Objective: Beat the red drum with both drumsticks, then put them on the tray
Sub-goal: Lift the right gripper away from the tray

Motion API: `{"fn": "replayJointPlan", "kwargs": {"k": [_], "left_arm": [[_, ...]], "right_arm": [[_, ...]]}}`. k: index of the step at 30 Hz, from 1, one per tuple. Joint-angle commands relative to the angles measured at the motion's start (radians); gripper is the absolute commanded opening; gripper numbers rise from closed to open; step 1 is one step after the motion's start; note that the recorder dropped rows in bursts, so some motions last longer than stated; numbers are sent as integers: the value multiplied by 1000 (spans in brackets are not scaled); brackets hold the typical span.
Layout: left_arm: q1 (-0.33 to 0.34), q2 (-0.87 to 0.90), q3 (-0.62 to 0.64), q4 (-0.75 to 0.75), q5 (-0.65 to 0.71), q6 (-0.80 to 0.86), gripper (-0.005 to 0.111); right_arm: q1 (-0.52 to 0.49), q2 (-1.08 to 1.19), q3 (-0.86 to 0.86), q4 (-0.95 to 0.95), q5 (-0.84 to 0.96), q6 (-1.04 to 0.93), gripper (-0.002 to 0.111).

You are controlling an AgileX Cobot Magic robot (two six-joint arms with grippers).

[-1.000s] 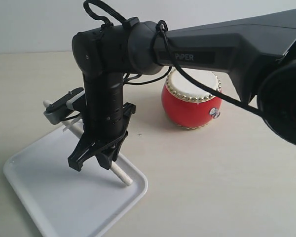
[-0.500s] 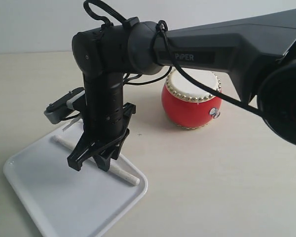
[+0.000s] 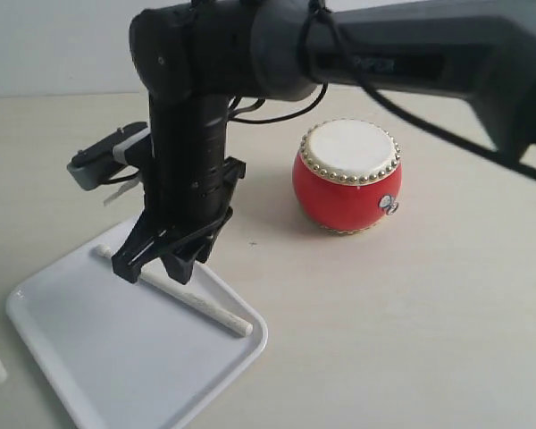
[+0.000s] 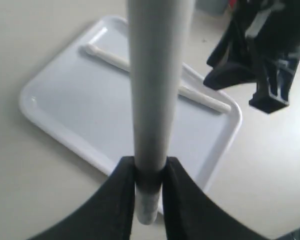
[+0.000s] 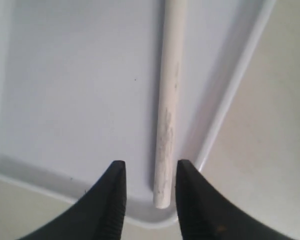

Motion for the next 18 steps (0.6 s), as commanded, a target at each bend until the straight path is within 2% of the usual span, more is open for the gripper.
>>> {"fn": "replayJointPlan", "kwargs": {"k": [1,9,15,18], "left_arm": [[3,42,33,-144,-59,90,0],[3,189,33,-378,-56,368,0],[3,299,35,-597,-78,620,0],[3,330,39,-664,-88,708,0]], "right_arm": [[-30,-133,111,-27,-22,6,34],[-48,-431,471,39,-324,7,34],[-48,-606,692,283,-691,-68,34],[-45,-648,762,432,-793,-164,34]]}}
